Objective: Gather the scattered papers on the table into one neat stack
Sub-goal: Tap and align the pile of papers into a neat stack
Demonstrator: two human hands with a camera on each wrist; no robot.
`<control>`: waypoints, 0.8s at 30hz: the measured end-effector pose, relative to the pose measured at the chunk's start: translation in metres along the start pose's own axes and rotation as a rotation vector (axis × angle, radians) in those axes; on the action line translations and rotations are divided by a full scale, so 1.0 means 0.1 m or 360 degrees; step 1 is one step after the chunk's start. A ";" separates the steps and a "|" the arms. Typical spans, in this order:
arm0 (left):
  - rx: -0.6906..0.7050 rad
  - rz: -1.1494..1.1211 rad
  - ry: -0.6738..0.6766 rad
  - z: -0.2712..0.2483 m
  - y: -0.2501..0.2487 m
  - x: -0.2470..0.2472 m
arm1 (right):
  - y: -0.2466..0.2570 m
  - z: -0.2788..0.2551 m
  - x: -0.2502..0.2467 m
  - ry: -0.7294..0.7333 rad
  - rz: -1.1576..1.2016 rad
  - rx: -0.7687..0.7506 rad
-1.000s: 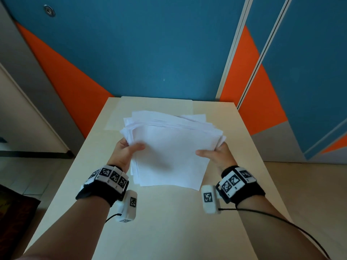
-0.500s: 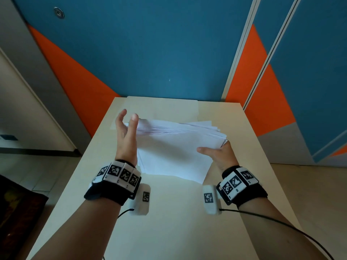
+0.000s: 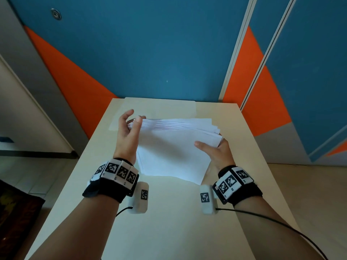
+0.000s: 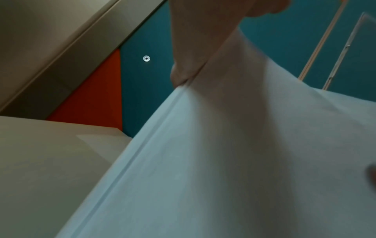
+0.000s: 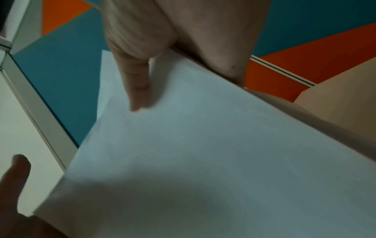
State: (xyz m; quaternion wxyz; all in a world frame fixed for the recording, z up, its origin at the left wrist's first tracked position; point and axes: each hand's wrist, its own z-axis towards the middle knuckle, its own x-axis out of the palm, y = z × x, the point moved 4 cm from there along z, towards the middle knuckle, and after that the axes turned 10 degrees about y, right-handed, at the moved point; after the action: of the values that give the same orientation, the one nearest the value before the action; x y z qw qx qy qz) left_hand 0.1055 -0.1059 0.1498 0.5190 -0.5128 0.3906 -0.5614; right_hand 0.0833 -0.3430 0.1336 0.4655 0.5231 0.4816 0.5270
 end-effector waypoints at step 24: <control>-0.0091 -0.0007 -0.0395 0.08 0.13 0.03 | 0.24 0.03 0.01 -0.0554 -0.0033 -0.0528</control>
State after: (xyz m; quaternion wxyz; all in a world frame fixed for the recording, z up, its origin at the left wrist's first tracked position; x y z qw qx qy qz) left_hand 0.1156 -0.1100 0.1388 0.5472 -0.5939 0.3381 -0.4834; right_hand 0.0868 -0.3447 0.1575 0.6264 0.5175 0.3063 0.4959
